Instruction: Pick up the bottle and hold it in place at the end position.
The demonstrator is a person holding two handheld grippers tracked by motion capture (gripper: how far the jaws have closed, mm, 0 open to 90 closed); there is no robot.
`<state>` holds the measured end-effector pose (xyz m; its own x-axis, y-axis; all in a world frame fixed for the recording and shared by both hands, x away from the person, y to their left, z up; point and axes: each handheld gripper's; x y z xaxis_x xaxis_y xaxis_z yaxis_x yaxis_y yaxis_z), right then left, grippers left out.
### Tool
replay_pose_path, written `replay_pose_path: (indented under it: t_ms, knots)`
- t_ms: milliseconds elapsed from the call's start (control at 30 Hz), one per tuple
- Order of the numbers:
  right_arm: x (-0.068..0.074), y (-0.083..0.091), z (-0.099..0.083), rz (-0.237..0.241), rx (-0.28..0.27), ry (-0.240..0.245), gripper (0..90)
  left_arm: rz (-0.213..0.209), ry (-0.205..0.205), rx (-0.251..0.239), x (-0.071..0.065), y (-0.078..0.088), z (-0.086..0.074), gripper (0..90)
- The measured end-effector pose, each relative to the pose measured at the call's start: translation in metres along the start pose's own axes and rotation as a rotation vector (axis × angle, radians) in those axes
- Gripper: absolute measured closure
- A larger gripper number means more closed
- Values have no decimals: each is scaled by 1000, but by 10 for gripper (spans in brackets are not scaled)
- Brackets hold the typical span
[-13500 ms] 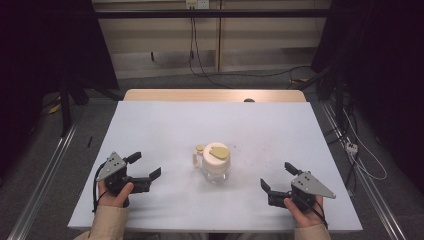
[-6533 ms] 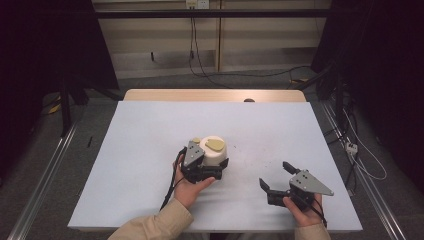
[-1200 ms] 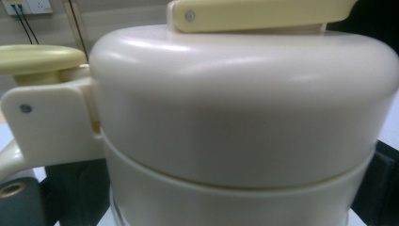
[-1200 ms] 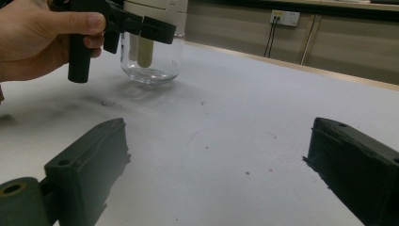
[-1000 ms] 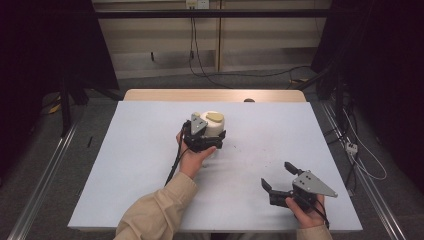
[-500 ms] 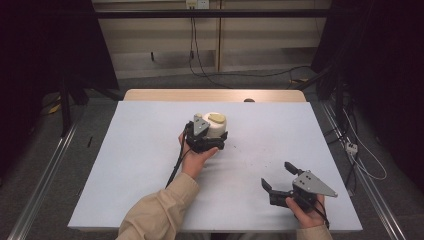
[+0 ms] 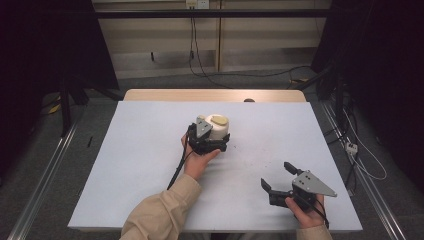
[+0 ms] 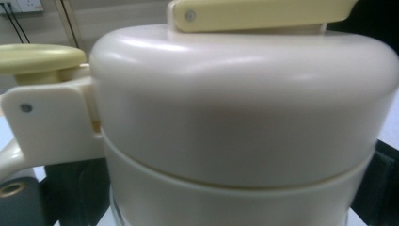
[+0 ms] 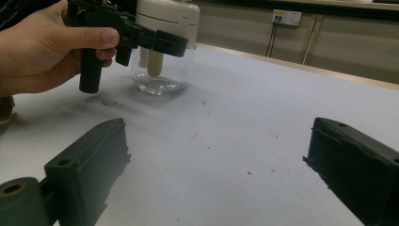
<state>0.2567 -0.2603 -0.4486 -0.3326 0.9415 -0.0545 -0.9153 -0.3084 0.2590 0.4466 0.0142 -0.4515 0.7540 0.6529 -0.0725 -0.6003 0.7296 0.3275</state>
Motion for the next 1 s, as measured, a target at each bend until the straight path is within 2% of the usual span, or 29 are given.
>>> replay_pose_path:
  t_ms: [267,400,500,600,1000]
  knots:
    - [2,-1,0,5,3,12,47,5,10,-5,-1,5,-6,52]
    - [3,-3,0,6,5,12,47,7,30,-17,-2,6,-8,52]
    - [4,-7,0,14,16,18,47,-5,32,-13,0,7,-9,51]
    - [7,-12,1,23,21,20,46,-23,21,-15,2,9,-11,50]
    - [12,-26,4,43,32,18,46,-15,11,-12,1,9,-12,50]
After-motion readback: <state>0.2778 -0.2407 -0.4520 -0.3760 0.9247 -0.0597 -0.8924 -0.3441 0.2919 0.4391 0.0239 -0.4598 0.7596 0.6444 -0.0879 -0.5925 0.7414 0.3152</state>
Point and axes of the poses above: each handheld gripper's, and its own axes: y roughly backward along the jaws, z roughly out of its top, x roughly to its left, and after that the axes turned 8 degrees about -z, right-handed
